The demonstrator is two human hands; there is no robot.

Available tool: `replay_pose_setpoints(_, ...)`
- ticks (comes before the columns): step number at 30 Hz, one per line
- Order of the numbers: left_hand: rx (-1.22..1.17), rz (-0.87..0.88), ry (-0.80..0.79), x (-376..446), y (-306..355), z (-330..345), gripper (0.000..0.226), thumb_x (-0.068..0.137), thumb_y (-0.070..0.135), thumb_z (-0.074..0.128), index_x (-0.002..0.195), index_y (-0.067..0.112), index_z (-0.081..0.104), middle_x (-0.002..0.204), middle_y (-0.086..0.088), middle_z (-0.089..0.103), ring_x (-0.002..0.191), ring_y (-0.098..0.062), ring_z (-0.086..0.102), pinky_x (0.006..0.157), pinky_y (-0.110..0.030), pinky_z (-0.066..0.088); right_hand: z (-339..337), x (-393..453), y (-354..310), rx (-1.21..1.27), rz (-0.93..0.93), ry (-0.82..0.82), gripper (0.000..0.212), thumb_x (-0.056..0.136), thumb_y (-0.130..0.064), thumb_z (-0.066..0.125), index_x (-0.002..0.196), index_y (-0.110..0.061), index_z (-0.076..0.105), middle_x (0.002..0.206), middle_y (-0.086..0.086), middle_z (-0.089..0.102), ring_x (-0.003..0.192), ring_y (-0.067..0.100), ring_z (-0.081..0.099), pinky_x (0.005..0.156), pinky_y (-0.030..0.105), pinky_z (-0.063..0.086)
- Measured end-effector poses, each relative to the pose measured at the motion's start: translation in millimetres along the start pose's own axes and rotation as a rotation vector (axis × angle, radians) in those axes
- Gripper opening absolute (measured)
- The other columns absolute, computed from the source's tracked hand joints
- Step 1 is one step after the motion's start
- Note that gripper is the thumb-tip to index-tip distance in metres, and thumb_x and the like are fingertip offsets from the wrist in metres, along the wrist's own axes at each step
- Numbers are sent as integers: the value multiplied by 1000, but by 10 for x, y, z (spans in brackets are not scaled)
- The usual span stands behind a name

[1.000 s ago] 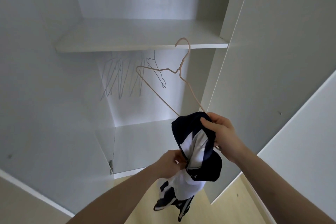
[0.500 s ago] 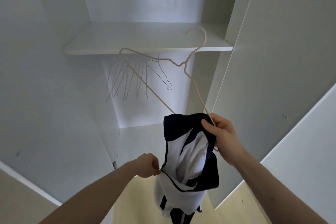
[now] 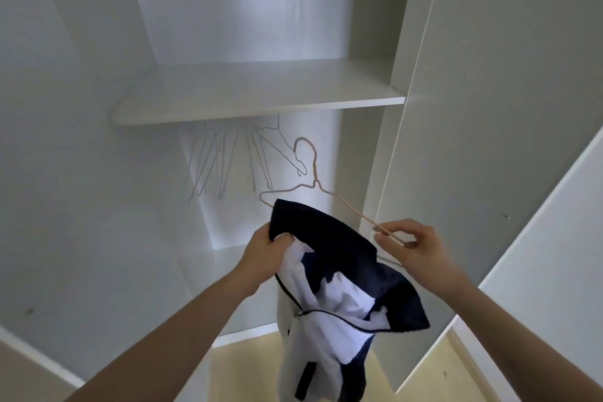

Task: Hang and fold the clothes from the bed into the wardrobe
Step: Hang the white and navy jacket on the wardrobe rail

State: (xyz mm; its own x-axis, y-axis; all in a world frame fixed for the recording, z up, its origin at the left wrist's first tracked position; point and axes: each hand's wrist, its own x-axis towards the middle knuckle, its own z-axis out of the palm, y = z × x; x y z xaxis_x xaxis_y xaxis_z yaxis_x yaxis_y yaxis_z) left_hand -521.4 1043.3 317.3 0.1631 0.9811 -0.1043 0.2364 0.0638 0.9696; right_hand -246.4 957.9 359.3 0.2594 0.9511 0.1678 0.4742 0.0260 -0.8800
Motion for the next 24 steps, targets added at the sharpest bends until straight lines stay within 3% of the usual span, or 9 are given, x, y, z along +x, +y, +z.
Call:
replay_pose_setpoints(2,0,-20,1,51,49,-63,19,99,22,56,111,29,69,105,5,75,100,-17,70,90,-37,58,-106,-17,32,-116,-45,62,11,92,-28,76,86,-35,80,91,-21,73,77,14,69,75,36,55)
replay_pose_setpoints(6,46,-104,57,202,49,-186,14,97,21,55,97,20,69,89,-2,71,79,-20,63,72,-33,51,-271,-126,16,-141,-80,113,14,95,-29,72,83,-32,80,77,-18,71,50,6,53,52,14,40)
replay_pose_setpoints(9,98,-208,87,339,-76,-349,22,93,22,57,96,4,67,84,-11,63,74,-24,57,68,-34,45,-344,-199,-24,-93,-72,162,17,94,-33,73,79,-31,80,65,-2,67,47,9,41,49,19,33)
replay_pose_setpoints(12,120,-249,142,417,-129,-496,15,90,20,62,88,6,67,83,-13,64,73,-24,59,66,-32,45,-388,-265,-101,-60,-60,164,22,93,-36,72,75,-25,80,47,-8,48,44,10,32,46,19,26)
replay_pose_setpoints(15,128,-262,197,483,-148,-628,11,87,17,68,80,9,69,85,-11,67,81,-26,62,69,-32,47,-430,-288,-167,-39,-52,165,28,92,-37,72,70,-20,77,44,-11,35,44,11,28,45,18,23)
replay_pose_setpoints(18,138,-276,246,519,-158,-757,9,84,19,73,86,11,71,92,-11,70,88,-29,65,71,-33,48,-464,-254,-172,-34,-27,153,33,92,-38,72,67,-17,75,45,-9,30,44,10,24,44,19,23)
replay_pose_setpoints(24,99,-226,299,610,-66,-962,20,88,19,71,104,7,71,93,-8,69,83,-22,61,71,-31,47,-399,-242,-96,-34,-3,77,40,94,-36,69,59,-17,71,46,-6,26,43,10,23,44,17,24)
